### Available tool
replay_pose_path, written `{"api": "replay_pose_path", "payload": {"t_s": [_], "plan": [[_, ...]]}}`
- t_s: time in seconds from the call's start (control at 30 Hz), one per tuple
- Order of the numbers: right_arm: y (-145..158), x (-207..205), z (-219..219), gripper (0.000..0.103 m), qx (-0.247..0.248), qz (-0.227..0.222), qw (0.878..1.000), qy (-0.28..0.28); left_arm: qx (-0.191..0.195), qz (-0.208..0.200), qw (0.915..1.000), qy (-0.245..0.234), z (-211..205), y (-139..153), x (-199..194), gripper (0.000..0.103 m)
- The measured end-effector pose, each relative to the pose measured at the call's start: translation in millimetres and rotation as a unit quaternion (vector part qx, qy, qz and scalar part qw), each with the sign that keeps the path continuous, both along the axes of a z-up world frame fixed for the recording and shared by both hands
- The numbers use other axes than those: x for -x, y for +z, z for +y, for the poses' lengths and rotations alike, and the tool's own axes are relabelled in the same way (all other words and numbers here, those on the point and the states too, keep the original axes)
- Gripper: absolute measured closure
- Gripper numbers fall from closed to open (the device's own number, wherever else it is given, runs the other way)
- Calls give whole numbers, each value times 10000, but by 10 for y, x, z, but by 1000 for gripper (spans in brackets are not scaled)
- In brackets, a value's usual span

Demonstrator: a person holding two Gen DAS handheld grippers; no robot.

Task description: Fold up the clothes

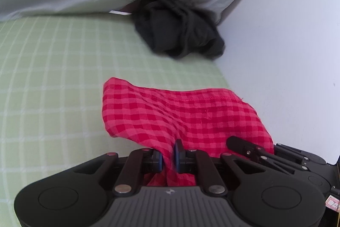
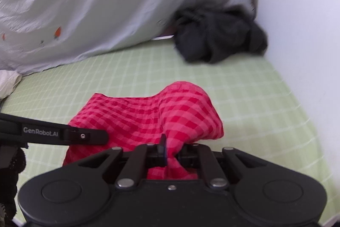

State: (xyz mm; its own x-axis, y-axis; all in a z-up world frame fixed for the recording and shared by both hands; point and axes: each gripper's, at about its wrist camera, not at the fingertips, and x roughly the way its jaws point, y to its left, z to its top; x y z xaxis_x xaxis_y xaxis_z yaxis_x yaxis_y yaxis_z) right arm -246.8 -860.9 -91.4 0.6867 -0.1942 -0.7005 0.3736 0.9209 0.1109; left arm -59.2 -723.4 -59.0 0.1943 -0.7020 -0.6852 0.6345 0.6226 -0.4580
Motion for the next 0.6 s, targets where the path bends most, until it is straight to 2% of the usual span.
{"api": "replay_pose_path", "payload": {"t_s": [0.23, 0.37, 0.47, 0.5, 0.57, 0.6], "plan": [[378, -378, -1041, 94, 649, -505, 9965, -128, 473, -480, 9977, 43, -1097, 304, -197, 92], [667, -889, -1572, 96, 1222, -1024, 9870, -202, 857, -906, 9922, -7, -1688, 514, -708, 93], [861, -1369, -1963, 99, 1485, -1462, 9777, -242, 1048, -1139, 9879, 73, -2013, 616, -1112, 99], [908, -1528, -2087, 99, 1521, -1574, 9754, -255, 1079, -1190, 9870, 95, -2089, 645, -1232, 99], [914, -1805, -2305, 99, 1380, -1583, 9773, -286, 775, -1188, 9899, -48, -2269, 648, -1448, 97], [852, -1901, -2380, 98, 1314, -1487, 9796, -315, 697, -1040, 9921, -4, -2244, 533, -1453, 97]]}}
